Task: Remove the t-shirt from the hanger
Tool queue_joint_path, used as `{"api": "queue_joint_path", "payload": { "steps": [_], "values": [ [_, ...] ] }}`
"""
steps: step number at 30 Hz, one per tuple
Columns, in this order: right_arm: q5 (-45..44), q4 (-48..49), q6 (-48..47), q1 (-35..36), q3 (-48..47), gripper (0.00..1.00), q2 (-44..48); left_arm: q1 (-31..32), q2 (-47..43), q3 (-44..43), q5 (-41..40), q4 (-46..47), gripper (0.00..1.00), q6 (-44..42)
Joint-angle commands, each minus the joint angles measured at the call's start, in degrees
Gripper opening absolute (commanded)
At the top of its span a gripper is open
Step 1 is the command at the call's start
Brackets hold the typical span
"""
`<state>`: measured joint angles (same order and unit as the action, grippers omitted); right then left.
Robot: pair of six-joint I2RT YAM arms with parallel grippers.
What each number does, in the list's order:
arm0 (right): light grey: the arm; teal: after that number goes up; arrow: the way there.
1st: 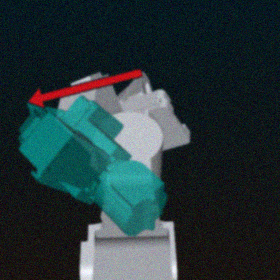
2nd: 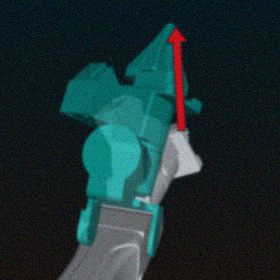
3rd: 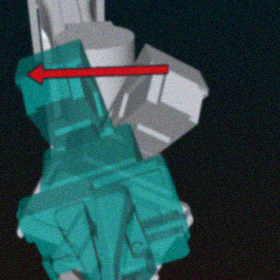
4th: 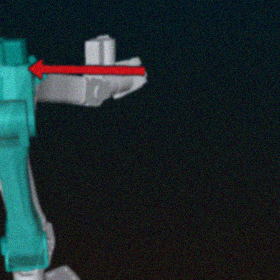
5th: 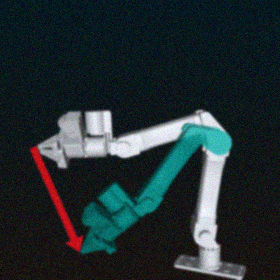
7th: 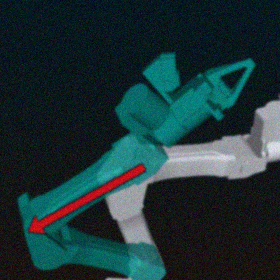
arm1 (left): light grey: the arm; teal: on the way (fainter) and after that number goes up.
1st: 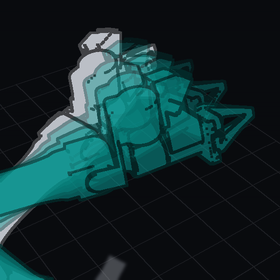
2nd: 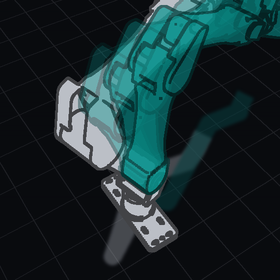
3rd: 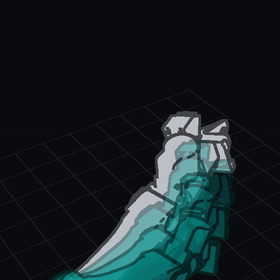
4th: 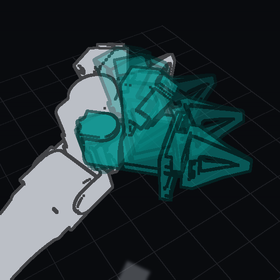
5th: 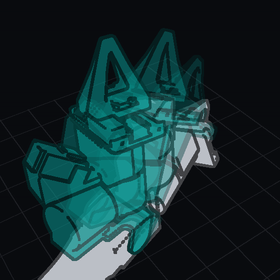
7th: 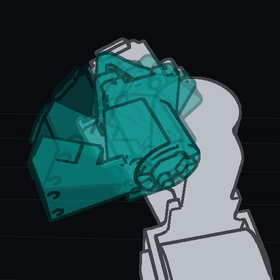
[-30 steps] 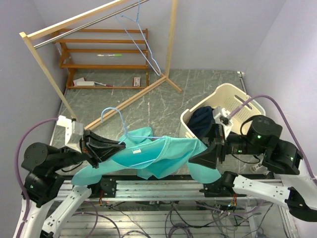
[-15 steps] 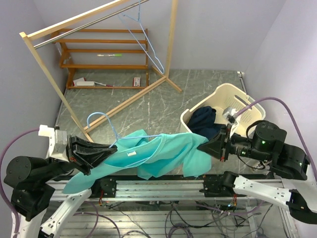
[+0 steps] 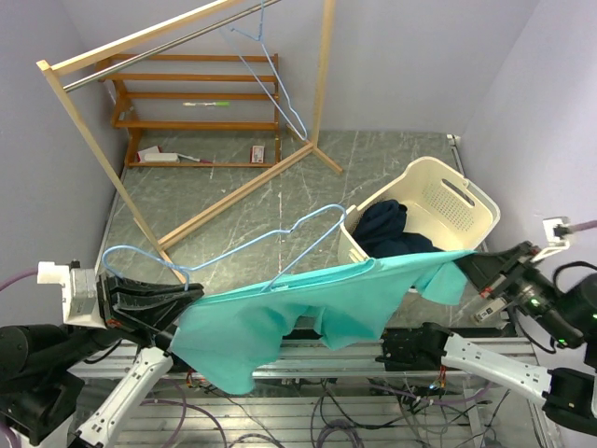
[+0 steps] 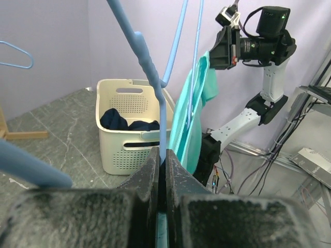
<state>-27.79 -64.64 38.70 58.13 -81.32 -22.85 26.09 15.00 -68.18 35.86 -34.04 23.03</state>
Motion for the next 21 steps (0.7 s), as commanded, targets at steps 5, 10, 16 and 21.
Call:
{"api": "queue_joint_path", "payload": {
  "steps": [5,10,16,21],
  "values": [
    [17.8,7.18,-10.19,-0.49,8.7,0.25,-6.39,0.15,-0.35,2.55,-3.56,2.0,0.07,0.47],
    [39.86,13.91,-16.29,-0.77,7.87,0.42,-11.97,0.19,5.08,4.76,-3.33,-4.29,0.07,-7.01],
    [54.66,16.61,-20.8,-1.35,-4.69,0.4,-18.65,0.13,14.23,6.75,10.36,-8.49,0.07,-12.45],
    [50.1,14.56,-25.61,-1.46,-17.15,0.42,-27.81,0.13,18.72,6.89,16.49,-10.0,0.07,-16.01]
  ]
}}
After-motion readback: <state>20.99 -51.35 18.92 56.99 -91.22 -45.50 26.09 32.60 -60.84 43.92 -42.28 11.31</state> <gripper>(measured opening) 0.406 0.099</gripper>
